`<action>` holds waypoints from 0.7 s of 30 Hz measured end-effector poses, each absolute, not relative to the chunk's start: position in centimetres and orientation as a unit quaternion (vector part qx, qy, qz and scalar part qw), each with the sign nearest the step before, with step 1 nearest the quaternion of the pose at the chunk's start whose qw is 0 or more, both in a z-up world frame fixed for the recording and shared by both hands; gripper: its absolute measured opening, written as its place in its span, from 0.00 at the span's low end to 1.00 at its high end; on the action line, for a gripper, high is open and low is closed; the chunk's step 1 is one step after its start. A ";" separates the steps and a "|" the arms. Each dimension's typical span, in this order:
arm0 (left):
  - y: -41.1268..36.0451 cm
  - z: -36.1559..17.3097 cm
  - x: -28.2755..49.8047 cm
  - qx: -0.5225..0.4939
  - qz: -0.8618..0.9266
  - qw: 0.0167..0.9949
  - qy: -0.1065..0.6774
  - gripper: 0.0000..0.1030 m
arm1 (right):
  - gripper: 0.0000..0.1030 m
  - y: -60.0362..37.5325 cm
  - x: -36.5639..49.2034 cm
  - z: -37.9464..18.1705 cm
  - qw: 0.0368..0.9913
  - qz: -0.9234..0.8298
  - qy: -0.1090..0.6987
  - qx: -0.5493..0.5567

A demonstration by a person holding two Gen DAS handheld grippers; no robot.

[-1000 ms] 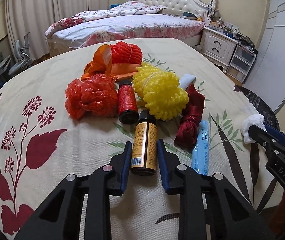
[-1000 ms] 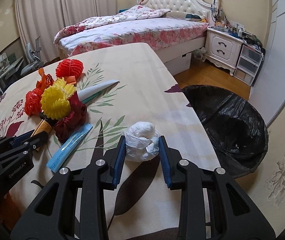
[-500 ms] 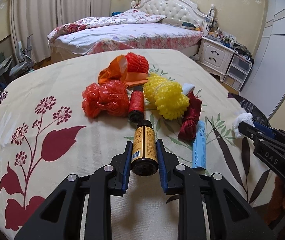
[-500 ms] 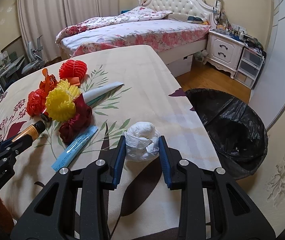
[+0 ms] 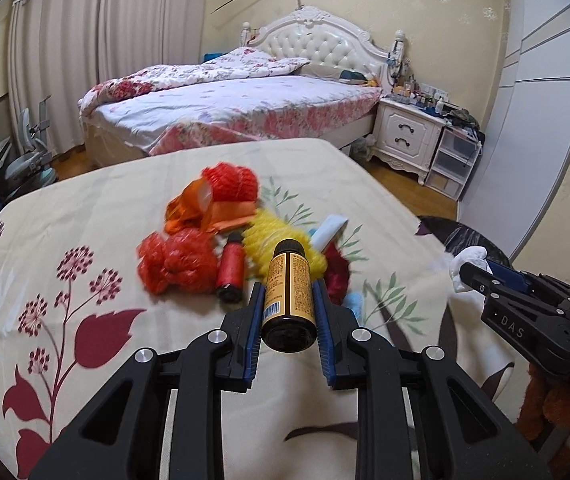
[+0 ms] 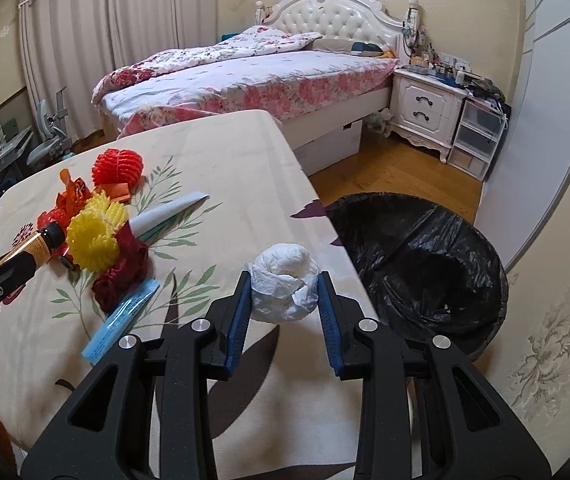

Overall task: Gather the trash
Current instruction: 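Carry tissue and spray can over the black bin and open both grippers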

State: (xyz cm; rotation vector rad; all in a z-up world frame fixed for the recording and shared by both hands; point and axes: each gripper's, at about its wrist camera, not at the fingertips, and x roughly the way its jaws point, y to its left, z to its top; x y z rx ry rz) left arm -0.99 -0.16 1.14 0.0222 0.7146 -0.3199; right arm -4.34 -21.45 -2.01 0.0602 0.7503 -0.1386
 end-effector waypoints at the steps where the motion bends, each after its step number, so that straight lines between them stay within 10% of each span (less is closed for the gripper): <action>1: -0.7 1.4 -0.8 0.012 -0.160 0.925 0.344 0.24 | 0.31 -22.2 -4.3 -1.8 0.928 -0.078 0.363 0.031; 21: -15.2 0.7 4.1 0.063 -0.271 0.901 0.333 0.24 | 0.31 -31.8 -2.5 -2.3 0.915 -0.187 0.350 0.069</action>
